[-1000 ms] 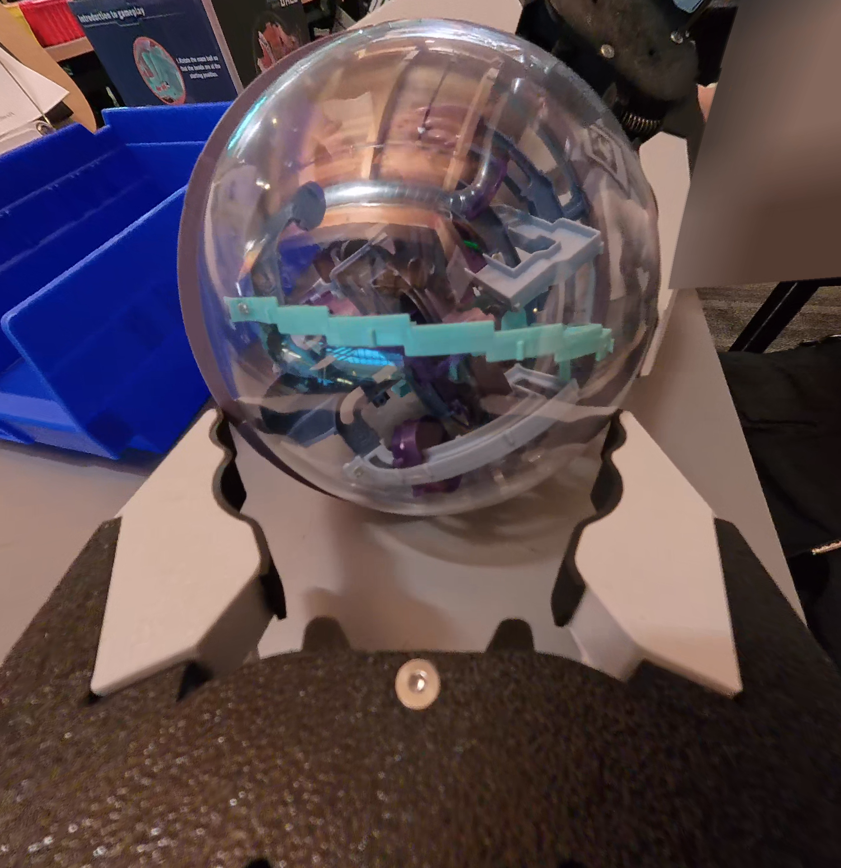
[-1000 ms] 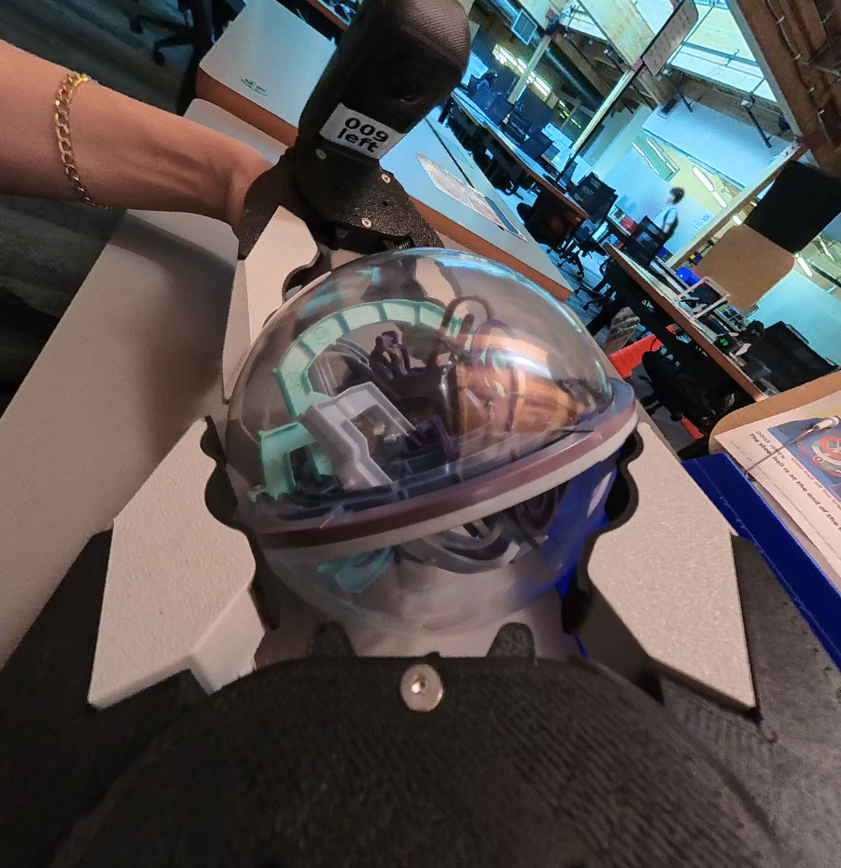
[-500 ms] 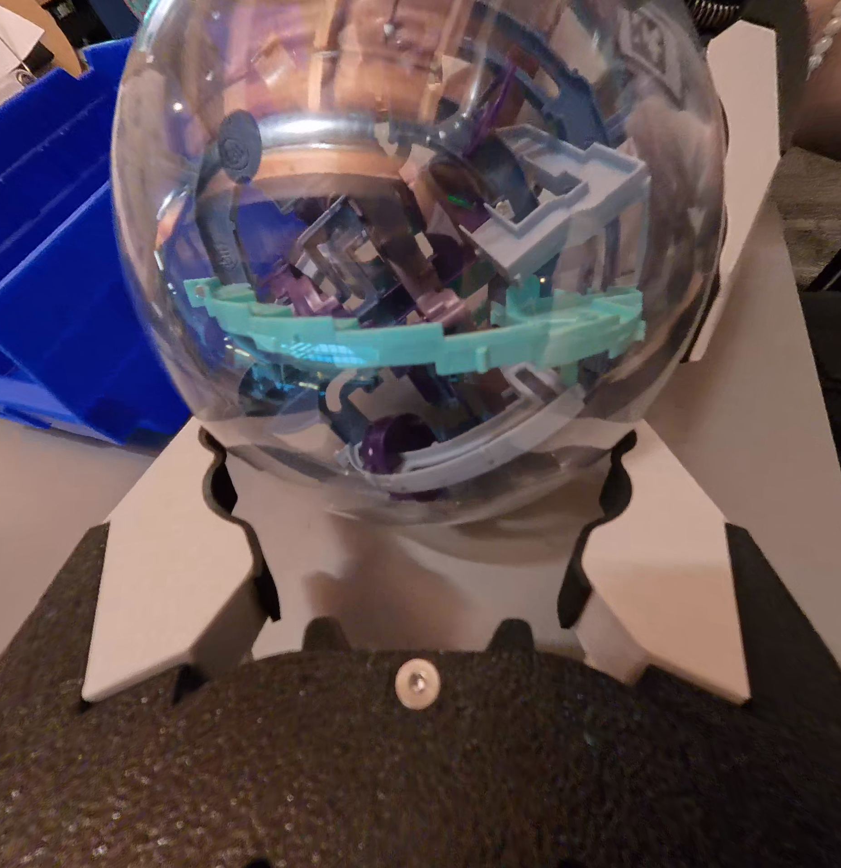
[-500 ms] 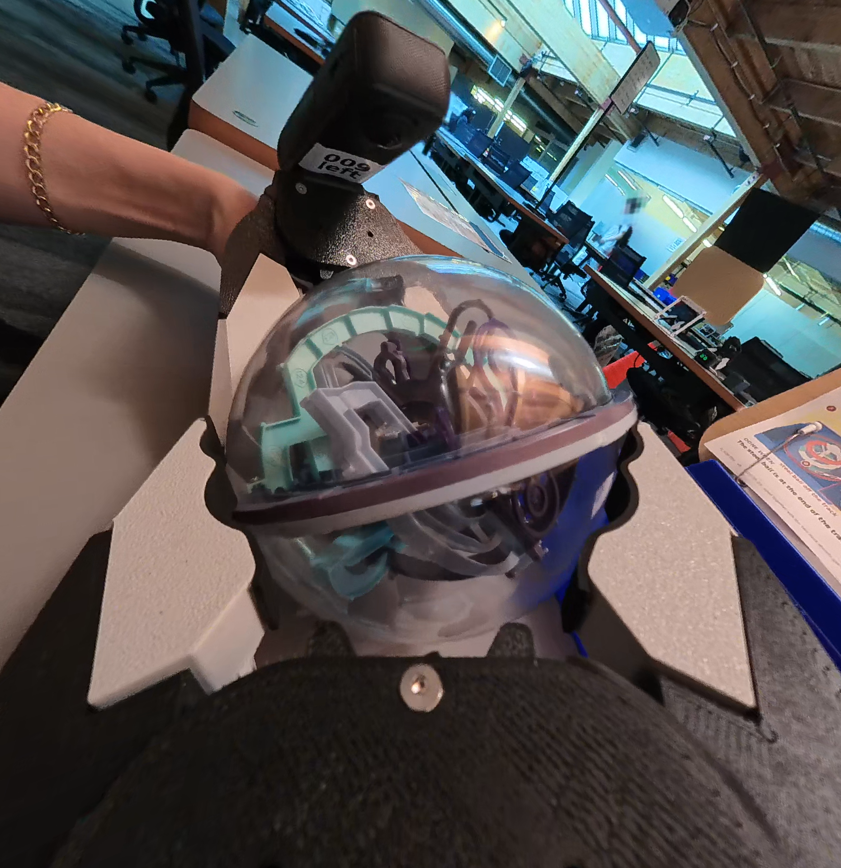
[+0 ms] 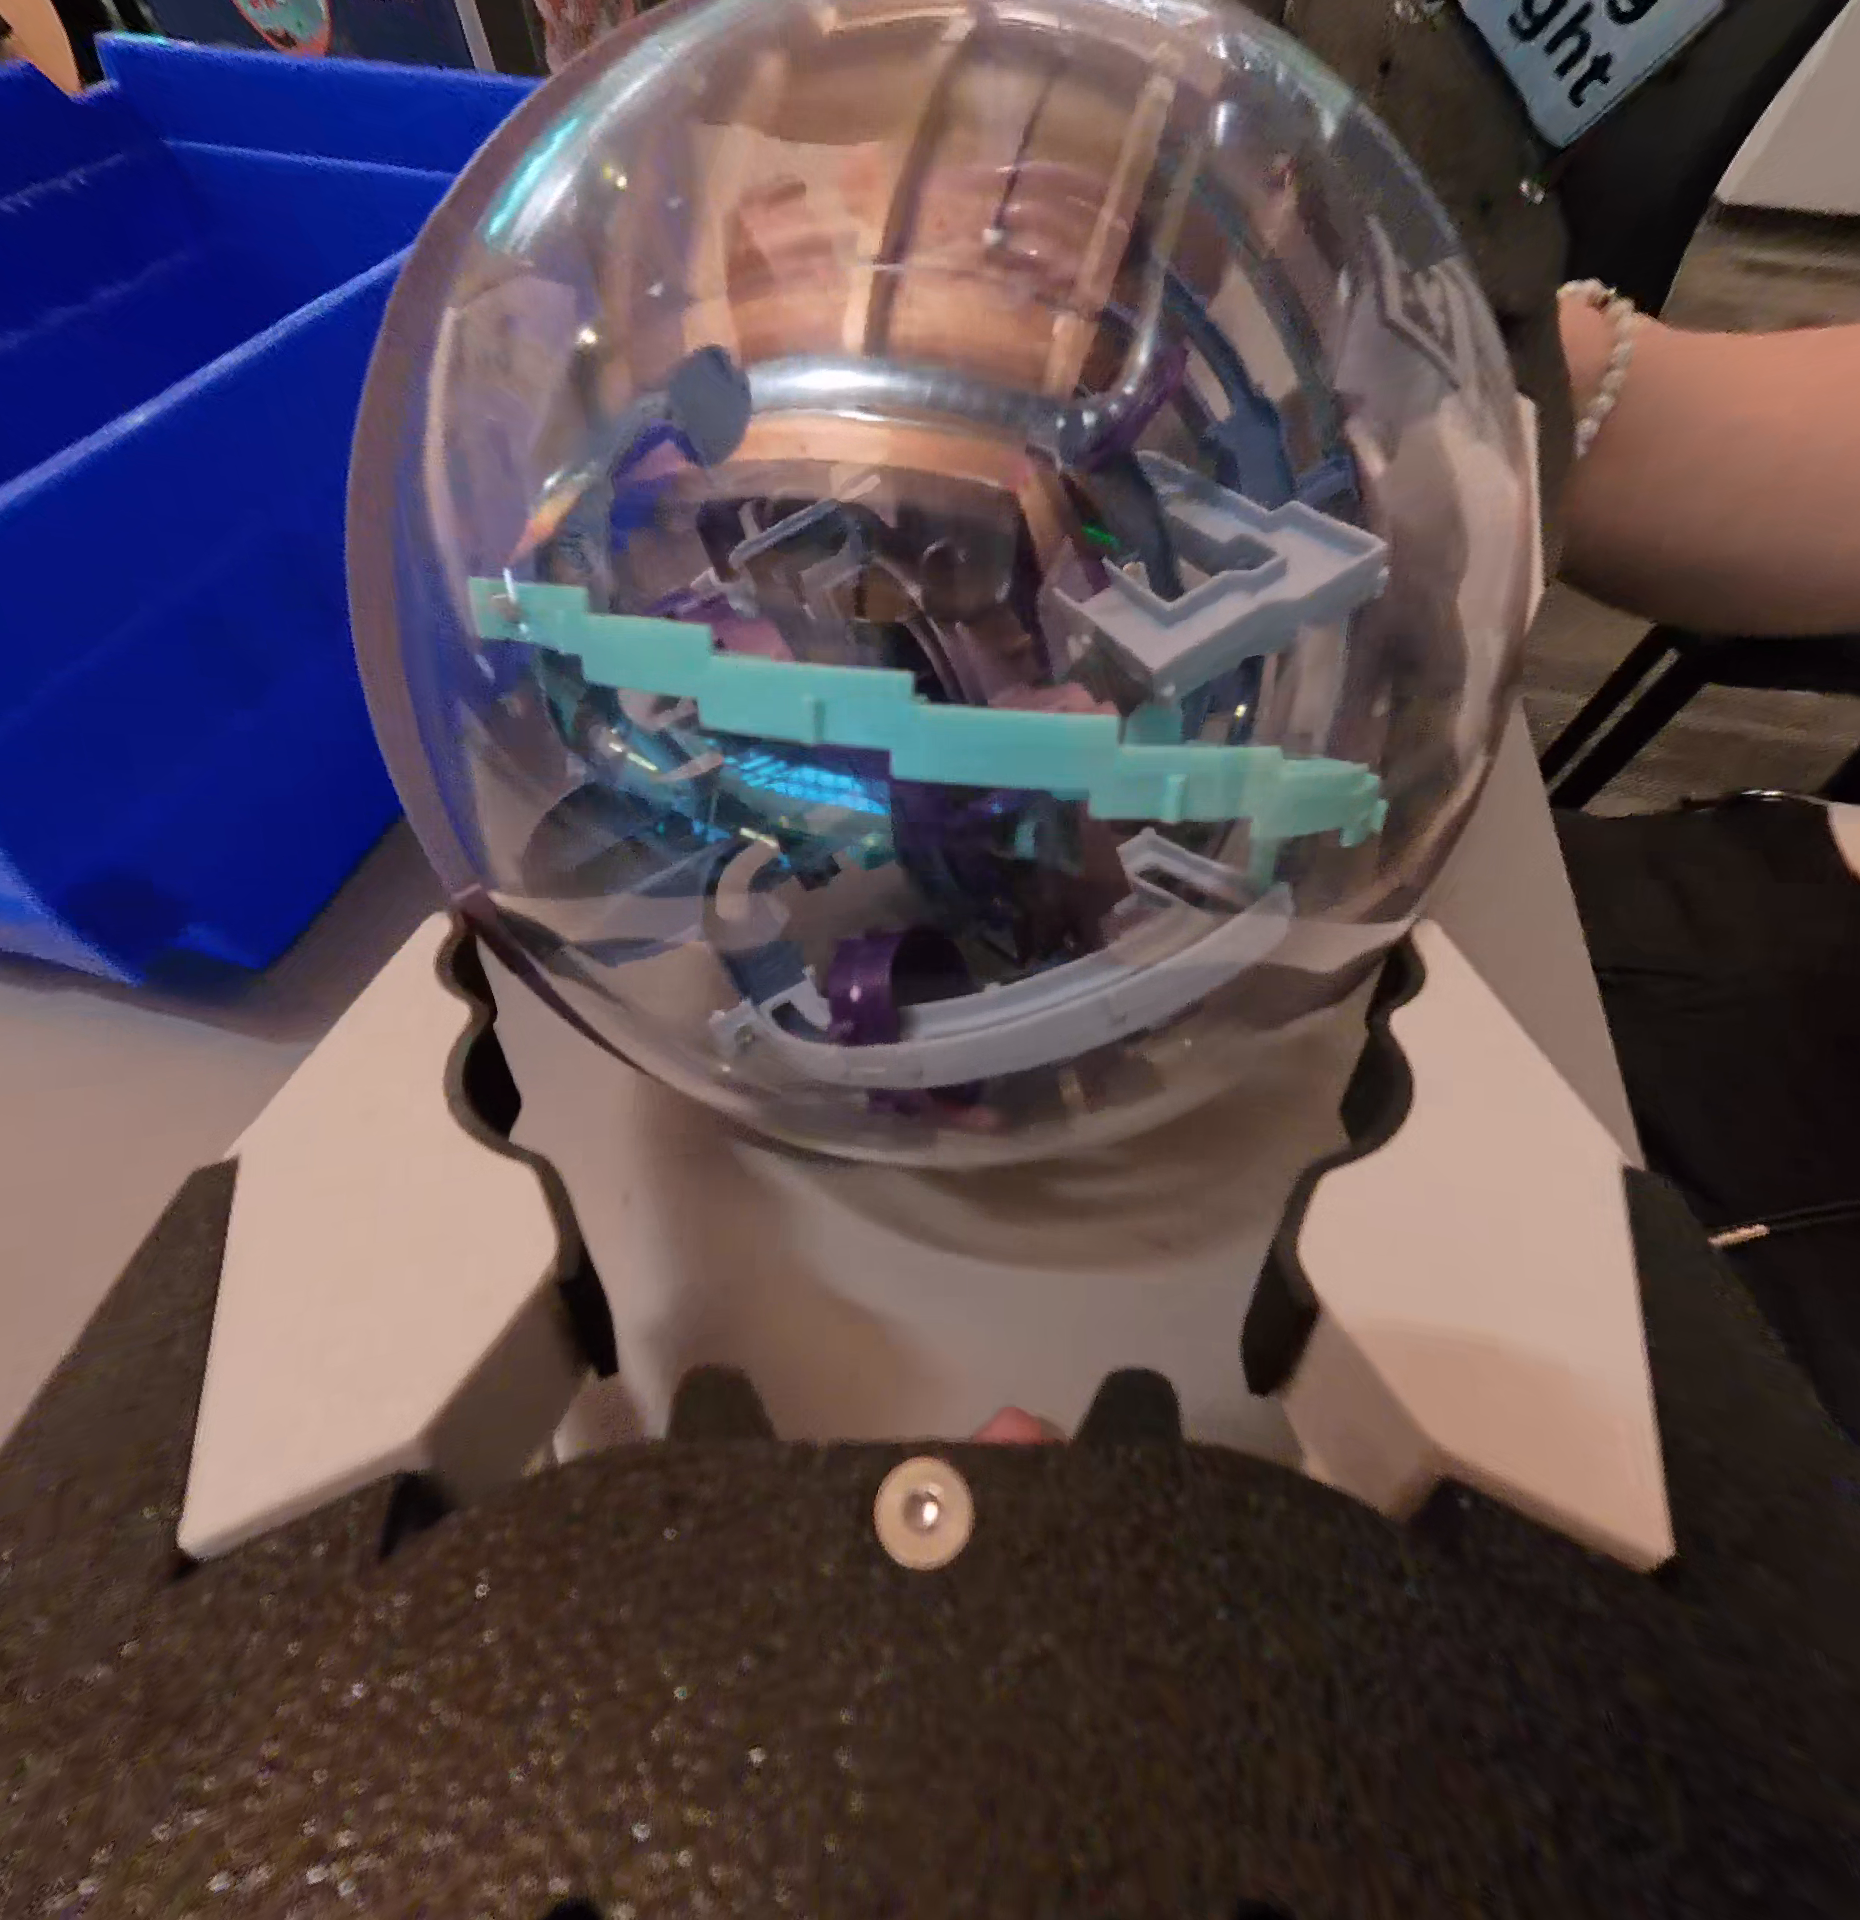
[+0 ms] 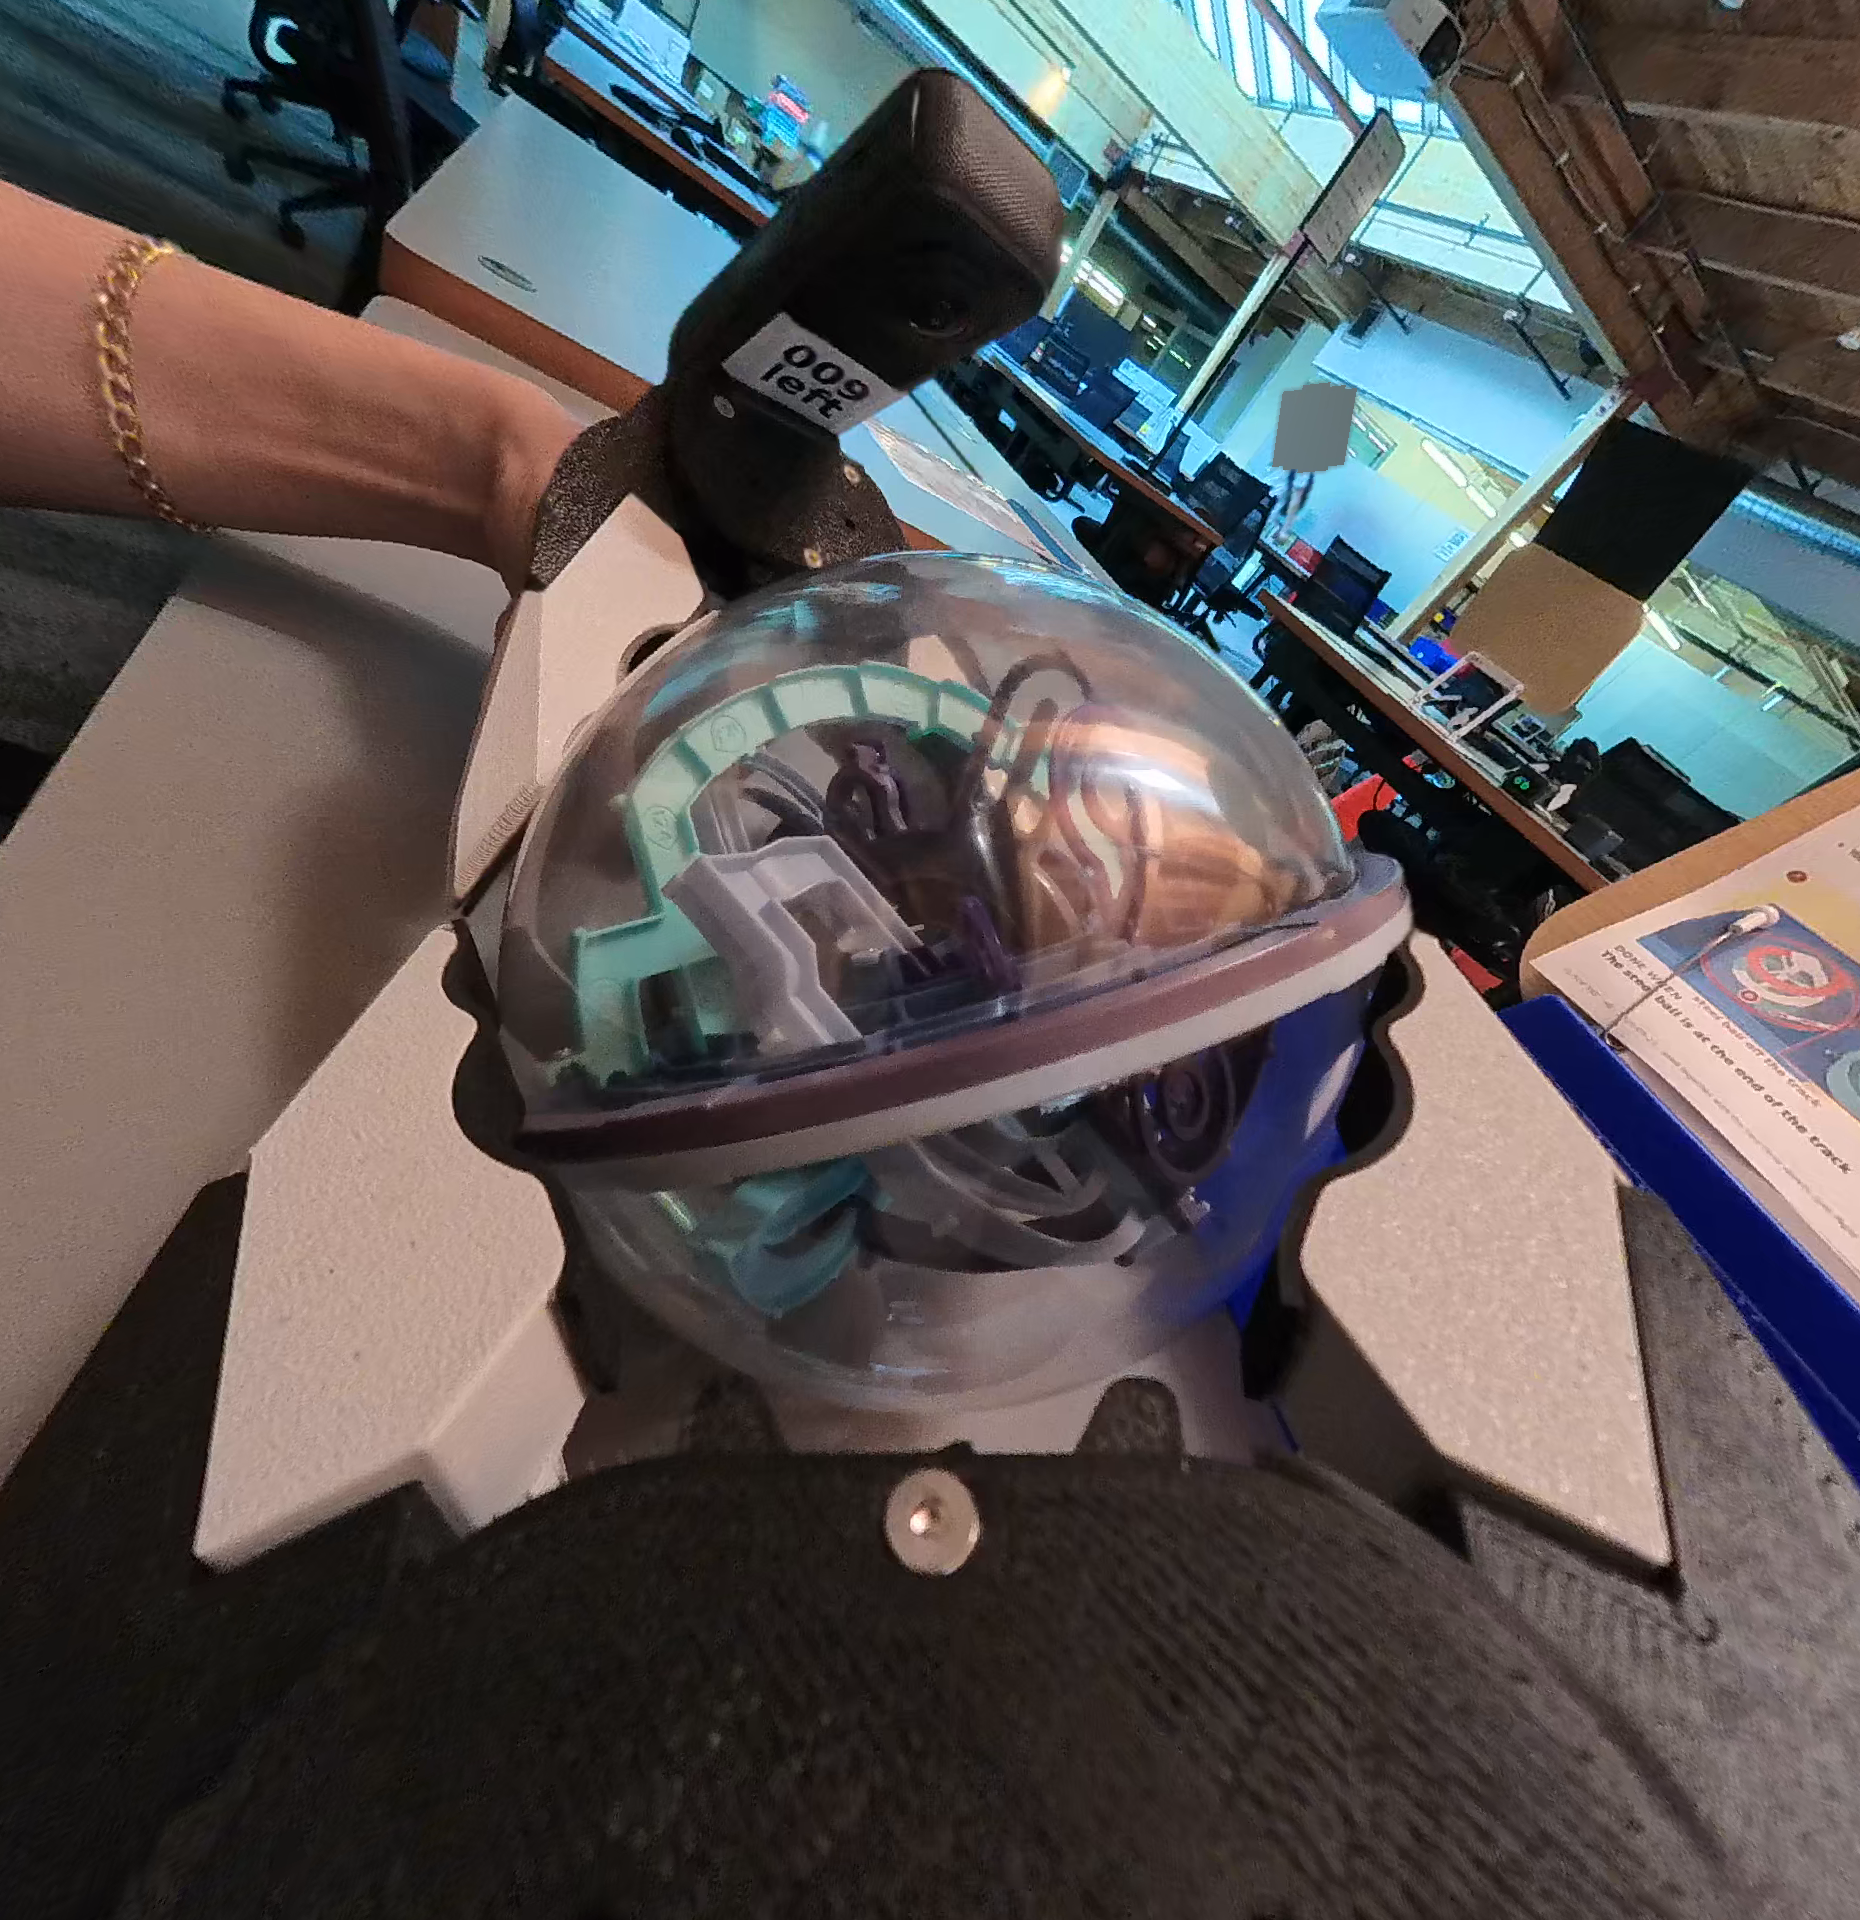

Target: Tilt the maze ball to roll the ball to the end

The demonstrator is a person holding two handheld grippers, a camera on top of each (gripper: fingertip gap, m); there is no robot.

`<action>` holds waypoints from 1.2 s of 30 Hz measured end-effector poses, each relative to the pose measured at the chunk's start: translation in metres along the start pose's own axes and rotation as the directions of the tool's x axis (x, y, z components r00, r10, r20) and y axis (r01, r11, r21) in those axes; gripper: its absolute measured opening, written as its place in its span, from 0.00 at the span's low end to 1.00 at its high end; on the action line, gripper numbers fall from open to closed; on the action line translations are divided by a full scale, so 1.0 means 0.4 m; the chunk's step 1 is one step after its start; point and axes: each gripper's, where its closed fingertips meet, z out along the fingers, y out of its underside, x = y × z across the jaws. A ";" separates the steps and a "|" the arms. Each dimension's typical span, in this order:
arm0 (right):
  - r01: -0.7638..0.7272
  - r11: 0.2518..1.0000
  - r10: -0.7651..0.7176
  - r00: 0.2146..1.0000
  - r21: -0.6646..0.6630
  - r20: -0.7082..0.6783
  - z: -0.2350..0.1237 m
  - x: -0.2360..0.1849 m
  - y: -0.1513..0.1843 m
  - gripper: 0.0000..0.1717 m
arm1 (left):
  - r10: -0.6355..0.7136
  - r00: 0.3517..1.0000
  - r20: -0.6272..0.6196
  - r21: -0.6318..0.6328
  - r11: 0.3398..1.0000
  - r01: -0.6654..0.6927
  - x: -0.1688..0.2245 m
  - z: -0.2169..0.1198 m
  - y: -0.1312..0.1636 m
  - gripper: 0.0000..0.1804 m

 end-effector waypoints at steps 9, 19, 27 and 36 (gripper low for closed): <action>-0.099 0.993 0.098 0.995 0.062 0.007 -0.007 0.004 -0.015 0.92 | -0.093 0.993 -0.073 -0.021 0.996 0.091 0.014 0.011 0.003 0.87; -0.163 0.987 0.163 0.986 0.013 0.025 -0.011 0.011 -0.009 0.92 | -0.162 0.982 -0.098 -0.015 0.987 0.162 0.021 0.015 -0.002 0.87; -0.224 0.974 0.224 0.974 -0.016 0.021 -0.008 0.022 0.003 0.92 | -0.184 0.979 -0.093 -0.007 0.983 0.184 0.013 0.013 -0.003 0.87; -0.314 0.949 0.315 0.949 -0.009 0.005 0.000 0.034 0.007 0.92 | -0.243 0.961 -0.129 0.021 0.969 0.248 0.005 0.004 -0.012 0.87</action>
